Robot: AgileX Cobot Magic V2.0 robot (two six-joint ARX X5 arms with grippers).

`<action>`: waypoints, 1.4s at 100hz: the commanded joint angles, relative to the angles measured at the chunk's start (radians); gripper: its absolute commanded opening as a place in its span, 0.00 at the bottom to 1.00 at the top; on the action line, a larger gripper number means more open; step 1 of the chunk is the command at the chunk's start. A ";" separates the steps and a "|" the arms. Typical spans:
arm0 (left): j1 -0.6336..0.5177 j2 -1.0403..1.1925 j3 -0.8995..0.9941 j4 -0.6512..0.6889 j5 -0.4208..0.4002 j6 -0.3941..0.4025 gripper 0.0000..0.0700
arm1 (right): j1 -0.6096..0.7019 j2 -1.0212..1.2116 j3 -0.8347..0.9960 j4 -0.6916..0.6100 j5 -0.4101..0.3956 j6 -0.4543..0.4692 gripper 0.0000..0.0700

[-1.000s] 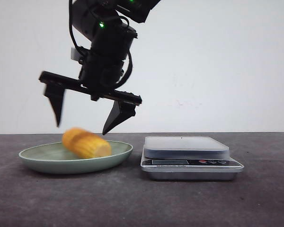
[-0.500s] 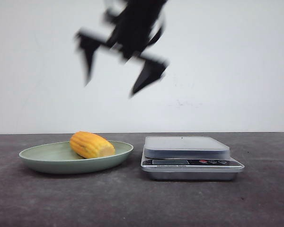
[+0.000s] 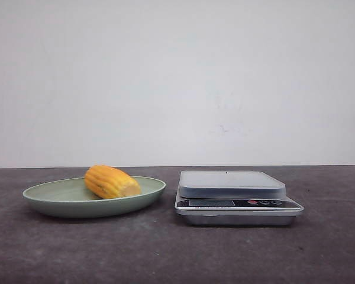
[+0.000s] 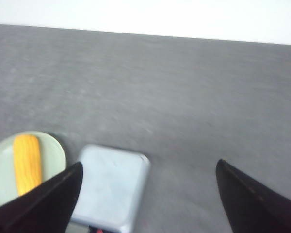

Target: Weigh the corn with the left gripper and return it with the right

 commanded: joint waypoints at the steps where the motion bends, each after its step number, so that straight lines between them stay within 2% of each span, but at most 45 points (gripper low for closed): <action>1: -0.003 -0.002 -0.003 0.022 0.004 0.009 0.79 | -0.004 -0.061 0.016 -0.034 -0.008 -0.037 0.76; 22: -0.003 -0.002 -0.055 0.093 0.034 0.008 0.79 | -0.015 -0.314 0.004 -0.113 -0.002 -0.047 0.76; 41: -0.003 -0.002 -0.059 0.151 0.046 0.009 0.79 | -0.016 -0.556 -0.097 -0.176 -0.001 -0.027 0.76; 56: -0.003 -0.002 -0.061 0.173 0.047 0.010 0.79 | -0.016 -0.757 -0.266 -0.146 0.023 -0.023 0.76; 72: -0.003 -0.002 -0.070 0.182 0.047 0.012 0.78 | -0.016 -0.911 -0.460 -0.069 -0.029 -0.006 0.78; 76: -0.003 -0.002 -0.074 0.190 0.047 0.012 0.76 | -0.016 -0.932 -0.500 -0.050 -0.030 0.005 0.78; 81: -0.003 -0.002 -0.081 0.204 0.047 0.012 0.63 | -0.016 -0.947 -0.543 -0.023 -0.030 0.010 0.78; 85: -0.003 -0.002 -0.088 0.219 0.049 0.012 0.46 | -0.016 -0.951 -0.571 -0.004 -0.030 0.011 0.72; 88: -0.003 -0.002 -0.092 0.227 0.054 0.012 0.32 | -0.016 -0.952 -0.589 0.010 -0.030 0.011 0.62; 91: -0.003 -0.002 -0.097 0.235 0.058 0.012 0.17 | -0.016 -0.952 -0.605 0.021 -0.030 0.012 0.47; 94: -0.003 -0.002 -0.102 0.244 0.061 0.014 0.02 | -0.016 -0.952 -0.620 0.034 -0.029 0.014 0.27; 96: -0.003 -0.002 -0.106 0.251 0.068 0.017 0.00 | -0.016 -0.952 -0.632 0.049 -0.030 0.014 0.08; 98: -0.003 -0.002 -0.111 0.260 0.075 0.019 0.01 | -0.016 -0.952 -0.639 0.058 -0.031 0.014 0.00; 102: -0.004 -0.002 -0.122 0.278 0.090 0.030 0.00 | -0.016 -0.952 -0.656 0.082 -0.031 0.014 0.02; 118: -0.003 0.000 -0.146 0.304 0.154 0.031 0.00 | -0.016 -0.951 -0.682 0.137 -0.033 0.031 0.02; 140: -0.003 0.000 -0.146 0.302 0.155 0.031 0.00 | -0.016 -0.952 -0.682 0.130 -0.029 0.032 0.02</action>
